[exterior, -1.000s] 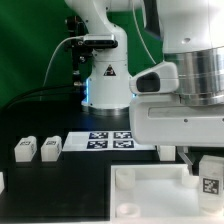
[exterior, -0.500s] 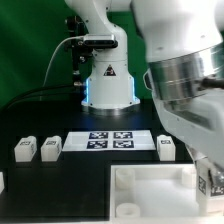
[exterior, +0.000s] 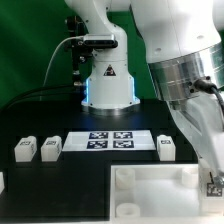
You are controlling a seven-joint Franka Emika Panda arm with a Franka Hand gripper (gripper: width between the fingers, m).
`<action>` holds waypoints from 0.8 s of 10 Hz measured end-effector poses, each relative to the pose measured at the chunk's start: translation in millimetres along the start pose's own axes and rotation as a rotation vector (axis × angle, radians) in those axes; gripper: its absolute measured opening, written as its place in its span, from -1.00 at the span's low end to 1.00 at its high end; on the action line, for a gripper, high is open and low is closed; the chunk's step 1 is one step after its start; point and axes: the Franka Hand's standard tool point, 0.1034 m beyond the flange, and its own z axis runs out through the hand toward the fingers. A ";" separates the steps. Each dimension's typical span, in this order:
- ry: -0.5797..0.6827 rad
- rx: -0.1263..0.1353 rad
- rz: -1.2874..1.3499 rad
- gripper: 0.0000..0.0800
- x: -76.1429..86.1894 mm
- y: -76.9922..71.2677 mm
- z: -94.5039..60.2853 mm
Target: Assemble one leg
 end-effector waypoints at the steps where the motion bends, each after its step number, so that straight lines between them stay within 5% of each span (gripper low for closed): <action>1: 0.004 -0.002 -0.106 0.33 -1.1 0.3 0.4; 2: 0.028 -0.018 -0.371 0.57 -0.1 -0.1 -0.6; 6: 0.041 -0.036 -0.799 0.62 2.6 0.0 -0.8; 7: 0.051 -0.052 -0.937 0.62 4.0 0.1 -1.2; 8: 0.091 -0.106 -1.132 0.62 3.0 -3.0 -3.9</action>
Offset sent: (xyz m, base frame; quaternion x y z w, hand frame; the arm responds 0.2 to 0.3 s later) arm 0.0000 0.0000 0.0000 0.0000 0.0000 -0.1790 0.9838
